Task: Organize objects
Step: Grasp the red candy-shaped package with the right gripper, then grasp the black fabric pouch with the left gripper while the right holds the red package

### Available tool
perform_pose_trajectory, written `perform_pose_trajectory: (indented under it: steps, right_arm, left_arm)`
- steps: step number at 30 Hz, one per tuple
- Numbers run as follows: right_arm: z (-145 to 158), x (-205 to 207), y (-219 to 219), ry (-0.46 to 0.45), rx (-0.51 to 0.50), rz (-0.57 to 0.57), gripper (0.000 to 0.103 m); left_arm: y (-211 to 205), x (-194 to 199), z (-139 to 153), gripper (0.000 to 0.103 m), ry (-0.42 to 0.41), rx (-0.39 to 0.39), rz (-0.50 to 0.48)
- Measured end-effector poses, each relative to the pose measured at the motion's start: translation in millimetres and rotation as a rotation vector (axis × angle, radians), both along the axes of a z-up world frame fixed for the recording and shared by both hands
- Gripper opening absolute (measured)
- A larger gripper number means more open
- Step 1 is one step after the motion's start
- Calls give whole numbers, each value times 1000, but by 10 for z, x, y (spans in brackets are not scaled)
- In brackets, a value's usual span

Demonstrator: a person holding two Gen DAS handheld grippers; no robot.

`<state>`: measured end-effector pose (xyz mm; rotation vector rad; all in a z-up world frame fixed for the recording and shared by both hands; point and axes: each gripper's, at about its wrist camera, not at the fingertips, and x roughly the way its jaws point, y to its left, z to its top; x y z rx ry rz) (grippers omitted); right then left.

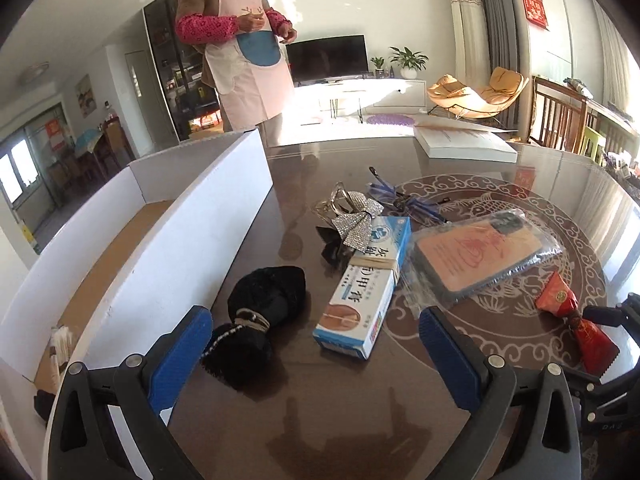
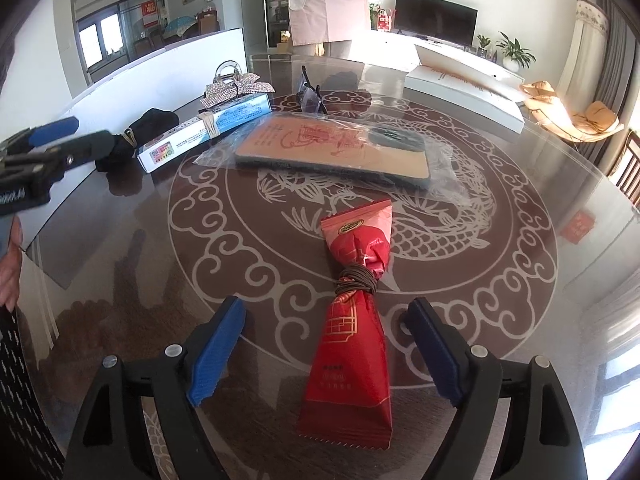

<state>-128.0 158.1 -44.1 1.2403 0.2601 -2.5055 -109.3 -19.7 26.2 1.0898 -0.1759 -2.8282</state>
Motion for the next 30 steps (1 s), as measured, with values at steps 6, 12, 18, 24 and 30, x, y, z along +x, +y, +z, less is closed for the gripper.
perform_pose_trajectory:
  steps: [6, 12, 18, 24, 30]
  right_arm:
    - [-5, 2, -1, 0, 0, 1, 84]
    - [-6, 2, 2, 0, -2, 3, 84]
    - [-8, 2, 4, 0, -2, 4, 84]
    - [-9, 3, 5, 0, -1, 4, 85]
    - [-19, -10, 13, -3, 0, -2, 87]
  left_arm:
    - [-411, -682, -342, 103, -155, 133, 113]
    - [-672, -417, -592, 37, -146, 261, 169]
    - [-477, 327, -578, 39, -176, 287, 34]
    - [-415, 504, -481, 95, -165, 295, 7]
    - [-342, 415, -637, 95, -241, 244, 10]
